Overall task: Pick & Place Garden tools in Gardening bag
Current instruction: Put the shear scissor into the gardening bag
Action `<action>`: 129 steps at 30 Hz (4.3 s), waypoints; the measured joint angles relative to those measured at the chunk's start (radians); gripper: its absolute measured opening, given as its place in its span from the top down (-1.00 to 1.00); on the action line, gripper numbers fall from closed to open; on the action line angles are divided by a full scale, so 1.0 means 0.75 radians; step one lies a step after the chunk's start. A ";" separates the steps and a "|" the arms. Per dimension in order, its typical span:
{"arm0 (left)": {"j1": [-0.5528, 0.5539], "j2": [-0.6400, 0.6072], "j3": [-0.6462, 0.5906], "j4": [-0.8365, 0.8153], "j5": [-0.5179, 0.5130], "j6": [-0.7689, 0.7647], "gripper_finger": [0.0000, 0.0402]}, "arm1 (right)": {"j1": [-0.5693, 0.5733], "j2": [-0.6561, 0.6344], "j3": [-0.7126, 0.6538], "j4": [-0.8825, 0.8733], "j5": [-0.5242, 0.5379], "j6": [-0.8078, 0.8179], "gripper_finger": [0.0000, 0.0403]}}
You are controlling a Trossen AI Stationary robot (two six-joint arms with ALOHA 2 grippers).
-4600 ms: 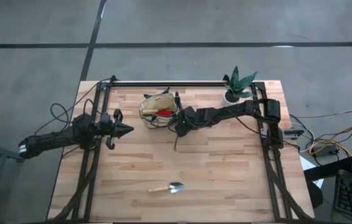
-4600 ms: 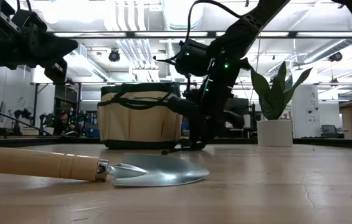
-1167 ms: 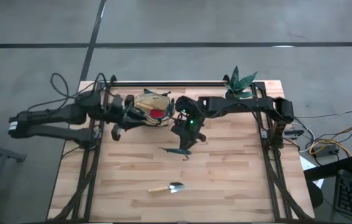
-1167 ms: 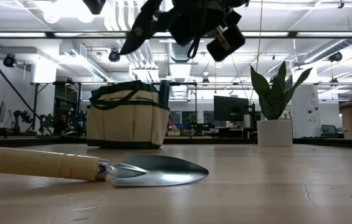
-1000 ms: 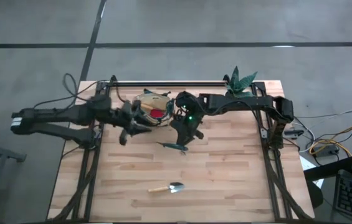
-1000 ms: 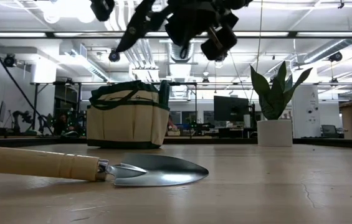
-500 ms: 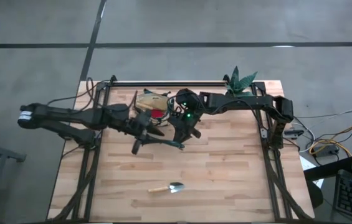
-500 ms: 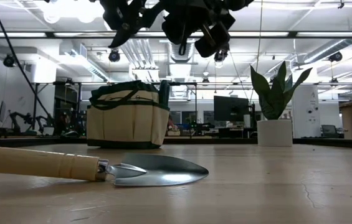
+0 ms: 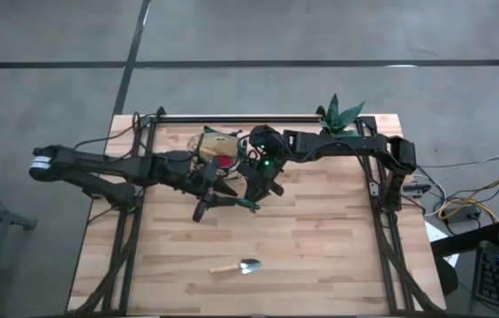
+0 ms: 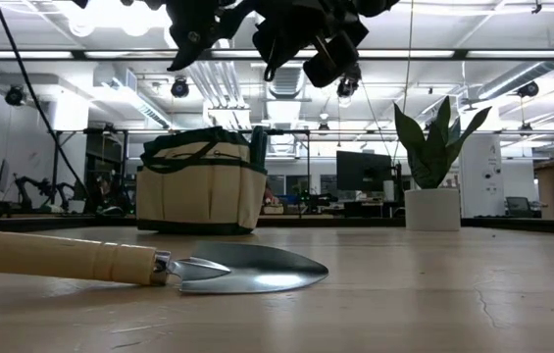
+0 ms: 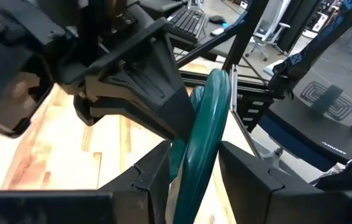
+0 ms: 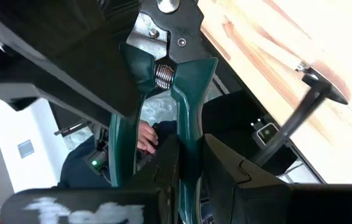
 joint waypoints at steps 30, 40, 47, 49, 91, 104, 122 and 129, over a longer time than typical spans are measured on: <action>0.000 -0.048 0.008 0.048 0.074 -0.277 0.70 | -0.031 -0.028 0.038 0.027 0.158 -0.355 0.37; -0.004 -0.272 0.011 0.083 0.051 -0.360 0.70 | -0.069 -0.026 0.170 0.092 0.425 -0.572 0.23; -0.008 -0.415 0.008 0.056 -0.095 -0.364 0.70 | -0.113 -0.031 0.275 0.115 0.609 -0.768 0.22; -0.010 -0.464 0.010 0.047 -0.216 -0.344 0.69 | -0.113 -0.030 0.305 0.111 0.677 -0.837 0.23; -0.017 -0.458 0.009 0.259 -0.886 -0.081 0.69 | -0.017 0.075 0.642 0.251 1.258 -1.158 0.22; -0.017 -0.407 0.009 0.339 -0.865 -0.105 0.69 | -0.014 0.074 0.636 0.265 1.259 -1.156 0.59; -0.016 -0.417 0.009 0.342 -0.681 -0.241 0.34 | -0.023 0.072 0.636 0.262 1.064 -1.238 0.81; -0.015 -0.447 0.009 0.345 -0.644 -0.352 0.31 | -0.023 0.073 0.636 0.251 0.965 -1.263 0.81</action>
